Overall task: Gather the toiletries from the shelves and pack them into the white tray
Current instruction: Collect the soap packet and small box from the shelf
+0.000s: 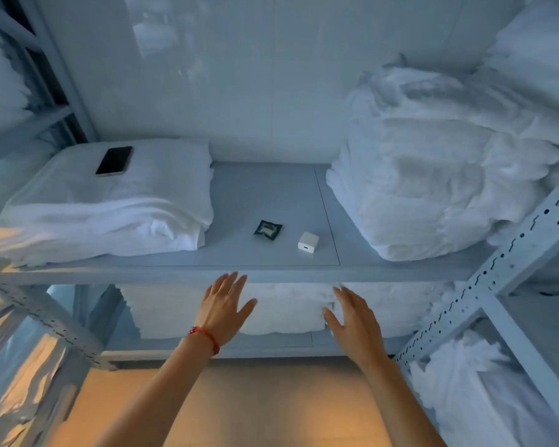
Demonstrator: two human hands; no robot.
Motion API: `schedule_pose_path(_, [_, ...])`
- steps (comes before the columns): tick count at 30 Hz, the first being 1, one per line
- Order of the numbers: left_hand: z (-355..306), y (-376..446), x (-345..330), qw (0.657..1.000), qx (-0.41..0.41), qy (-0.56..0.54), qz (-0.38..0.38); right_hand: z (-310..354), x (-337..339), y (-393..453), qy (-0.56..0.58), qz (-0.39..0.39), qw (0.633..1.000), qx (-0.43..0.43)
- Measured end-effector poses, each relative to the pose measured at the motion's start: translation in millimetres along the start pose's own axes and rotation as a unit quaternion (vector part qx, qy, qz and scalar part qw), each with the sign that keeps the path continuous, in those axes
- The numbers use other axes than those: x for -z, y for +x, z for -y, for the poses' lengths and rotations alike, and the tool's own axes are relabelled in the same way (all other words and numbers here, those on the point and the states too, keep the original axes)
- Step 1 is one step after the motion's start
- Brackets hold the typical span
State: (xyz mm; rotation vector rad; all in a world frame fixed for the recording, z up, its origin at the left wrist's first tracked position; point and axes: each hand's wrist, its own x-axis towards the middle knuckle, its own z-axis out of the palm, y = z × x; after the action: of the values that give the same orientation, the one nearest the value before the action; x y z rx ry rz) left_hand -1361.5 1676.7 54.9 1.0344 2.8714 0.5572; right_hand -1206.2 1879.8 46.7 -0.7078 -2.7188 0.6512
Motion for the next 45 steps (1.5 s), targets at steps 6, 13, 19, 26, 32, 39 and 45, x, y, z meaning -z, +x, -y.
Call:
schedule_pose_path(6, [13.6, 86.6, -27.7, 0.999, 0.019, -0.013, 0.027, -15.4, -28.1, 76.3, 0.001, 0.039, 0.999, -0.014])
schedule_pose_path(13, [16.6, 181.9, -63.9, 0.996, 0.072, -0.046, 0.041, -50.3, -57.4, 180.4, -0.012, 0.085, 0.996, 0.002])
schedule_pose_path(19, [25.8, 252.9, -87.9, 0.992, 0.098, -0.059, 0.047, -63.7, -85.3, 257.6, -0.026, 0.077, 0.996, 0.025])
schedule_pose_path(26, [31.1, 307.0, -126.1, 0.990, 0.101, -0.071, 0.073, -68.0, -113.5, 288.7, -0.064, 0.135, 0.987, 0.065])
schedule_pose_path(32, [29.8, 300.5, -148.9, 0.994, 0.045, -0.068, 0.067, -78.6, -116.4, 278.0, -0.057, 0.098, 0.993, 0.039])
schedule_pose_path(39, [3.0, 275.6, -160.2, 0.993, -0.040, -0.080, 0.079, -103.1, -103.0, 255.7, -0.054, 0.070, 0.996, -0.010])
schedule_pose_path(45, [2.0, 269.0, -158.2, 0.994, -0.002, -0.100, 0.049, -112.2, -95.8, 249.1, -0.069, 0.074, 0.995, -0.003])
